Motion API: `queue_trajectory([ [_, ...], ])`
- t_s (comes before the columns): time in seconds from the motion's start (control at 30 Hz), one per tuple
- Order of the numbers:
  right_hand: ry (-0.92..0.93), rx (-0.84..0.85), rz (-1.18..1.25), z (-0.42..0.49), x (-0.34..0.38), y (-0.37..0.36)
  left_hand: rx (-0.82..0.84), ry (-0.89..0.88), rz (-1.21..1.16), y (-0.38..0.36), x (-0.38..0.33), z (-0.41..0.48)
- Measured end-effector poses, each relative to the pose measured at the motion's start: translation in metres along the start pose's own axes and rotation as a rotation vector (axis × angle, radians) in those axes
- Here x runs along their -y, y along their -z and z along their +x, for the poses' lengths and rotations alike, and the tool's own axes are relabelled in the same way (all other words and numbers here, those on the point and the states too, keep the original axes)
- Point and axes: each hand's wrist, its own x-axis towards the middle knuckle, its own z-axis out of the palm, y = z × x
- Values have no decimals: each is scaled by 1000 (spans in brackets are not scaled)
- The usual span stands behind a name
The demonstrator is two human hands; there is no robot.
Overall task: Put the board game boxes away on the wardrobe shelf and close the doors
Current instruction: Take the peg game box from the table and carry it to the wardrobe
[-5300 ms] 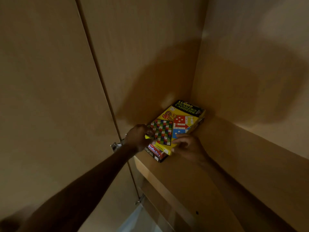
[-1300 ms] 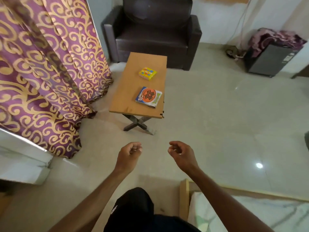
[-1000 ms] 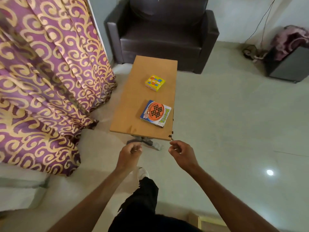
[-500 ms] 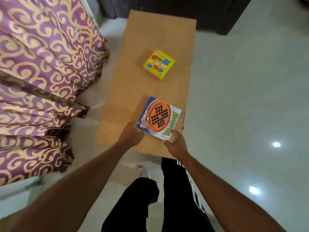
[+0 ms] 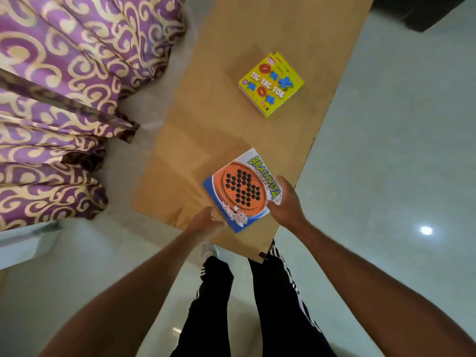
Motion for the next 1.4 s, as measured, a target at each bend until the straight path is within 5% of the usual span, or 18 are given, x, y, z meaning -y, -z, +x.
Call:
queue_trajectory([
  [0.1, -120, -4, -105, 20, -4, 4, -302, -64, -20, 1, -11, 8],
  [0.2, -241, 35, -120, 22, -10, -3, -397, -152, 47, 6, -36, 22],
  [0.37, -132, -6, 87, 30, -14, -12, -216, -76, 112, 11, -57, 44],
  [0.47, -97, -23, 103, 37, -13, -6, -106, 15, -65, 7, -42, 63],
  [0.6, -105, 154, 34, 47, -16, 2, -109, -1, -328, -7, -26, 76],
  [0.83, 34, 238, 28, 33, 6, 18, -112, -48, -692, -11, -31, 4],
  [1.07, 147, 280, -46, -53, 64, 14, -193, -155, -905, 7, 38, -105],
  [1.4, 465, 422, -129, -236, 120, -76, -563, -272, -1079, -9, 253, -263],
])
